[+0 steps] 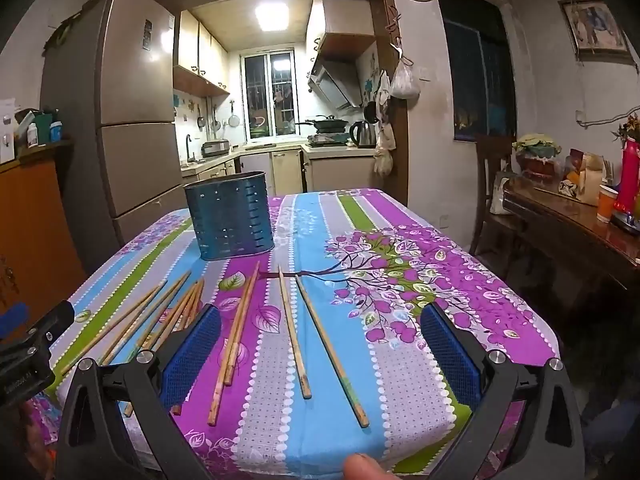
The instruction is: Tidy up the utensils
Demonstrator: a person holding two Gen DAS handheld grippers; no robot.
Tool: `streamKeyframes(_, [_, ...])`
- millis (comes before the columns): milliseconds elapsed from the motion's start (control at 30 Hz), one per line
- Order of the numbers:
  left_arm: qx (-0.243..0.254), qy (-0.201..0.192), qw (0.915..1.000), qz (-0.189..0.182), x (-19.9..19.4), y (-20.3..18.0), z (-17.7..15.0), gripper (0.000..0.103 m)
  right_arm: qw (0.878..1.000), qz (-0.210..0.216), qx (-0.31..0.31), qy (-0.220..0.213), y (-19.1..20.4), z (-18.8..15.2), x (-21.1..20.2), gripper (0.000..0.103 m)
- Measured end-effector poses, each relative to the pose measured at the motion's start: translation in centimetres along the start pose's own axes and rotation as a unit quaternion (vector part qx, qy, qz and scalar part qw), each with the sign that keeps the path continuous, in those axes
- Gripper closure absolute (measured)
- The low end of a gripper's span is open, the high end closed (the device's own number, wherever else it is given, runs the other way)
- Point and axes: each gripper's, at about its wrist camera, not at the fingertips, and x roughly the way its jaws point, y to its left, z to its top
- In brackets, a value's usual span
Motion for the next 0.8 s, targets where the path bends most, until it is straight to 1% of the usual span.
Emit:
streamKeyframes(167, [0.018, -0.010, 0.9995, 0.022, 0.3, -0.2, -0.2, 0.005, 1.000, 0.008, -0.003, 0.013, 0.0, 0.0, 0.2, 0.003])
streamKeyframes(200, [0.015, -0.011, 0.9996, 0.020, 0.3, -0.2, -0.2, 0.005, 1.000, 0.008, 0.000, 0.016, 0.0, 0.0, 0.3, 0.003])
streamKeyframes(300, [-0.025, -0.018, 0.9995, 0.007, 0.0, 0.5, 0.0, 0.005, 1.000, 0.005, 0.006, 0.021, -0.3, 0.0, 0.4, 0.003])
streamKeyframes(400, [-0.036, -0.009, 0.9993, 0.010, 0.2, 0.8, 0.1, 0.005, 1.000, 0.005, 0.005, 0.031, -0.4, -0.1, 0.6, 0.003])
streamKeyframes(633, [0.018, -0.004, 0.9985, 0.052, 0.6, 0.2, 0.1, 0.005, 1.000, 0.004, 0.004, 0.027, -0.7, 0.0, 0.4, 0.003])
streamKeyframes(800, [0.041, -0.006, 0.9980, 0.047, 0.3, -0.2, 0.0, 0.005, 1.000, 0.009, -0.006, 0.014, -0.3, -0.1, -0.1, 0.003])
